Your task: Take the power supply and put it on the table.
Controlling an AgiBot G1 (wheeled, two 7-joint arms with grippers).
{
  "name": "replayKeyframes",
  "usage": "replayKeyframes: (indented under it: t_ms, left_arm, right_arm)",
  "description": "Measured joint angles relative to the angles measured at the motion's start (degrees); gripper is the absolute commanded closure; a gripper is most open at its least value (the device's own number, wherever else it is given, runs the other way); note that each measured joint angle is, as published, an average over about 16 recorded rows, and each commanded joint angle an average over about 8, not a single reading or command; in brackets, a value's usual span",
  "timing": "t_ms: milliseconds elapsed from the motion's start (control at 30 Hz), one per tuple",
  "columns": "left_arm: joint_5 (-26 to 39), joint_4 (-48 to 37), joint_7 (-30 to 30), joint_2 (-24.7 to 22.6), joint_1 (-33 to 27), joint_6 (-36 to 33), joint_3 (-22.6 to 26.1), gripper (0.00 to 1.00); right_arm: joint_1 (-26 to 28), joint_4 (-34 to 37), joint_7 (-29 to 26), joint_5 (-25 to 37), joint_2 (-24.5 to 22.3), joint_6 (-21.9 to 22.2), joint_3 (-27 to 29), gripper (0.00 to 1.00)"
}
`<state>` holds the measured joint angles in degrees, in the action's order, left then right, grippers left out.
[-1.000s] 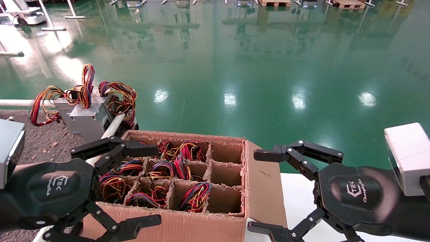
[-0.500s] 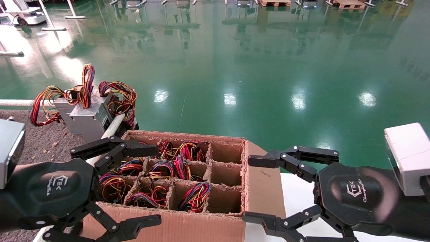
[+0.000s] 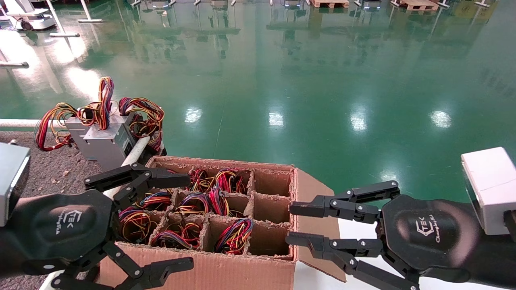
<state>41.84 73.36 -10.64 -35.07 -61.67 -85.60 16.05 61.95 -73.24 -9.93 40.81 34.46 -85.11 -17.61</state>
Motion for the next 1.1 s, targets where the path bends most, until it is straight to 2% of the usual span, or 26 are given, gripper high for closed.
replayKeyframes:
  t_ms: [933, 1100]
  left_arm:
    - [0.0, 0.01, -0.01, 0.0, 0.01, -0.01, 0.0, 0.0]
    - [0.43, 0.09, -0.15, 0.31, -0.51, -0.18, 0.07, 0.0]
  right_arm:
    - [0.0, 0.0, 0.0, 0.0, 0.0, 0.0, 0.0, 1.0]
    - [0.0, 0.0, 0.0, 0.0, 0.0, 0.0, 0.0, 0.38]
